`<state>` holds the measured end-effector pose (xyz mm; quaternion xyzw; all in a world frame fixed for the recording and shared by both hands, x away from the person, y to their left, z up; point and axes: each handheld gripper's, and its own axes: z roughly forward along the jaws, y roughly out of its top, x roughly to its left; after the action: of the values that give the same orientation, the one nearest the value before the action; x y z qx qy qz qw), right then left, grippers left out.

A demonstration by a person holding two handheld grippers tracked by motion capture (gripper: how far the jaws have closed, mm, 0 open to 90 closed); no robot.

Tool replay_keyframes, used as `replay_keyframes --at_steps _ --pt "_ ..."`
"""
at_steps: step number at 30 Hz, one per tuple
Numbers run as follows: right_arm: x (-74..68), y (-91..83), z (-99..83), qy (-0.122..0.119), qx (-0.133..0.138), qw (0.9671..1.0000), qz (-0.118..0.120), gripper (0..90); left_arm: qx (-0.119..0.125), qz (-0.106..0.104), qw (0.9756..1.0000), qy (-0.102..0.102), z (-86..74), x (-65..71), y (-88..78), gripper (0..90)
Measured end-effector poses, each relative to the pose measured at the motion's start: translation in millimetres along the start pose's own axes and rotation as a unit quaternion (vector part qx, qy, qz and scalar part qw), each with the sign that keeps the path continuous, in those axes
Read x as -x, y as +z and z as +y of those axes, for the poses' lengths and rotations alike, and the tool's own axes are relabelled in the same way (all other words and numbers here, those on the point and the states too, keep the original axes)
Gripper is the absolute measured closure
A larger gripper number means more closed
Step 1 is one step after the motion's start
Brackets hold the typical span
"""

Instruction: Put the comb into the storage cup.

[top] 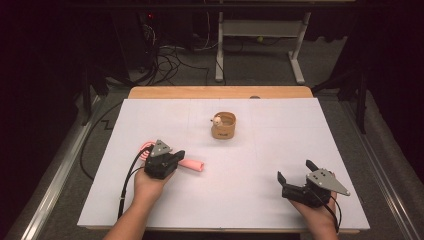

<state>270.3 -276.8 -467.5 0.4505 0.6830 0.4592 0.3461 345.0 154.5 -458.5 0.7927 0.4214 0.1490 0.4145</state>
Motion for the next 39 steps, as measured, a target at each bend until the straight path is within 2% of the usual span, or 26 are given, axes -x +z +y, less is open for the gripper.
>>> replay_keyframes --at_steps 3,6,7,8,9,10,16,21,25,28,32,33,36,39 --pt "0.1 0.0 0.0 0.000 0.000 1.0000 0.000 0.9 -0.014 0.008 0.9999 0.006 3.1 1.7 6.2 90.0" --pt "0.1 0.0 -0.1 0.000 0.000 1.0000 0.001 0.9 -0.040 0.014 0.9991 0.010 7.7 3.8 17.8 90.0" --pt "0.1 0.0 -0.1 0.001 0.000 1.0000 0.002 0.8 -0.040 0.014 0.9991 0.010 7.7 3.8 17.8 90.0" --pt "0.1 0.0 -0.1 0.001 0.000 1.0000 0.002 0.8 -0.054 0.018 0.9983 0.013 9.3 5.0 22.7 90.0" --pt "0.2 0.0 -0.1 0.000 0.001 1.0000 0.002 0.8 -0.054 0.018 0.9983 0.013 9.3 5.0 22.7 90.0" --pt "0.2 0.0 -0.1 0.000 0.001 1.0000 0.002 0.8 -0.065 0.020 0.9976 0.016 9.6 6.1 26.4 90.0" --pt "0.7 0.0 -0.3 -0.001 0.001 1.0000 0.002 0.9 -0.076 0.022 0.9967 0.016 8.6 5.8 29.7 90.0" --pt "0.1 -0.3 0.1 -0.002 0.002 1.0000 0.002 0.9 -0.092 0.021 0.9953 0.021 7.4 5.2 27.9 90.0" --pt "-0.1 -0.3 0.1 -0.003 0.002 1.0000 0.001 0.9 -0.104 0.012 0.9940 0.032 6.2 8.2 22.5 90.0" --pt "-0.4 -0.3 0.1 -0.003 0.001 1.0000 0.001 0.9 -0.110 -0.004 0.9927 0.049 3.2 11.1 15.1 90.0" --pt "-1.4 0.1 0.0 -0.004 0.000 1.0000 0.001 0.9 -0.117 -0.019 0.9915 0.053 -1.2 12.0 9.2 90.0" --pt "-1.4 0.1 0.0 -0.004 0.000 1.0000 0.001 0.9 -0.117 -0.019 0.9915 0.053 -1.2 12.0 9.2 90.0" --pt "-1.9 0.5 -0.3 -0.005 -0.002 1.0000 0.001 1.0 -0.131 -0.019 0.9895 0.059 -4.3 12.5 8.1 90.0" --pt "-2.0 -0.1 -0.1 -0.004 0.000 1.0000 0.000 1.0 -0.135 -0.020 0.9890 0.057 -5.9 10.0 6.3 90.0"
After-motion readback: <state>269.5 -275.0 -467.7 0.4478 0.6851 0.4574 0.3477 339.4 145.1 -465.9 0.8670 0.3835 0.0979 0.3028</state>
